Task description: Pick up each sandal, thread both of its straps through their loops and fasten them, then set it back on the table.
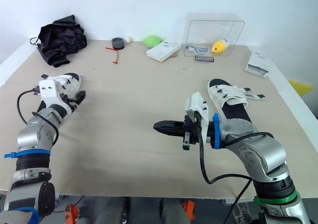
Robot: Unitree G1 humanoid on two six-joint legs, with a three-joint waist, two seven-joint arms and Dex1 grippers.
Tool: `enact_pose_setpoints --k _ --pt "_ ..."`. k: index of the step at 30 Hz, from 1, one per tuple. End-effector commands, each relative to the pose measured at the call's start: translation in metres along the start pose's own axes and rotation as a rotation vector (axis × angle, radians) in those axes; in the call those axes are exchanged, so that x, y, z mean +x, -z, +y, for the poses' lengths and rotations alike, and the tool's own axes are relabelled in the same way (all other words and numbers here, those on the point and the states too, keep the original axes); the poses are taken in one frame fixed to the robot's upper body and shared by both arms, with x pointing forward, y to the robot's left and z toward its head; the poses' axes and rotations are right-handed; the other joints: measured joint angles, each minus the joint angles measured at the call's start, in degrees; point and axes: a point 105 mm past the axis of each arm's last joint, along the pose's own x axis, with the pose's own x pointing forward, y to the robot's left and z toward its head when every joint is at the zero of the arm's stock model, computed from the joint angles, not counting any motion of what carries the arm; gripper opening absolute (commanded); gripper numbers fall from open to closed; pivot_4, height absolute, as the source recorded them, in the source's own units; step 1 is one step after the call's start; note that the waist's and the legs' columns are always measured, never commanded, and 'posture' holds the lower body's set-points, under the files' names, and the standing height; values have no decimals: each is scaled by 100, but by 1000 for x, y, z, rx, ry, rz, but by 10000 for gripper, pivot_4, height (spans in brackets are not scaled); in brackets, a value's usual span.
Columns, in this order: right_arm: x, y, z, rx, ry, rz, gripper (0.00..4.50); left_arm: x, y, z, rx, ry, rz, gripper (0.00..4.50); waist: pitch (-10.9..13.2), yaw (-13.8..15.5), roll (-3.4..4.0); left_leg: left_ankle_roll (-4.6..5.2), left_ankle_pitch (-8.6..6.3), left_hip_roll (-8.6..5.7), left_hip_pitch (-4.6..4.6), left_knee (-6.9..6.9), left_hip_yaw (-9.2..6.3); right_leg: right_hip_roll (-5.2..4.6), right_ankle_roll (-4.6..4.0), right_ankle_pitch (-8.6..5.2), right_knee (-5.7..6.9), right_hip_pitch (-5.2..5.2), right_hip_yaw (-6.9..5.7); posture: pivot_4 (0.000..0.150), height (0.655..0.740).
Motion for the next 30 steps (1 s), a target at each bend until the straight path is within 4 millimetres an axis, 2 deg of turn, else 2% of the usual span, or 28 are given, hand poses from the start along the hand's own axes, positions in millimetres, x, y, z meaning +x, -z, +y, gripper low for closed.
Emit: enact_pose_setpoints --k 1,6,8,10,13,16,20,24,30 --pt "-3 -7 -2 -33 5 -19 0 -12 -29 -19 25 137 -54 44406 0 -5 0 0 0 1 0 -1 -1 1 0 0 -1 0 0 1500 7400" --pt "-10 -7 -7 -29 27 -11 0 -41 -29 -6 74 185 39 44406 1 -70 1 -1 -3 11 0 -9 3 8 -3 -2 -2 -6 5 1500 7400" --pt "-15 -6 -10 -29 39 -6 0 -55 -38 6 46 193 47 44406 1 -71 1 0 -2 12 3 -9 -1 8 -6 -3 -1 -4 2 1500 7400" --pt "-18 -6 -12 -29 47 -2 0 -70 -42 8 73 248 62 44406 1 -79 1 0 -2 17 5 -8 1 11 -10 -1 0 -5 1 1500 7400" --pt "-22 -6 -15 -33 59 7 0 -98 -33 -15 93 435 120 44406 1 -104 3 0 -2 21 9 -7 6 5 -12 -3 -2 -2 1 1500 7400" --pt "-29 -6 -16 -28 77 14 0 -143 -17 -46 23 657 179 44406 2 -114 4 0 -2 17 10 -9 12 -9 -7 -9 -3 -1 4 1500 7400" --pt "-37 9 -8 9 93 53 0 -175 0 -58 -23 722 204 44406 2 -100 4 4 -11 15 5 -12 14 -39 -12 -14 -8 -1 0 1500 7400" --pt "-46 37 -1 98 144 107 0 -182 11 -60 -63 677 222 44406 0 -46 6 5 -11 20 18 -14 12 -35 -20 -26 -8 7 -5 1500 7400" --pt "-50 38 -7 113 190 95 0 -168 9 -60 -100 651 222 44406 2 -40 10 36 12 25 25 -1 32 -12 -52 -15 -5 7 3 1500 7400"
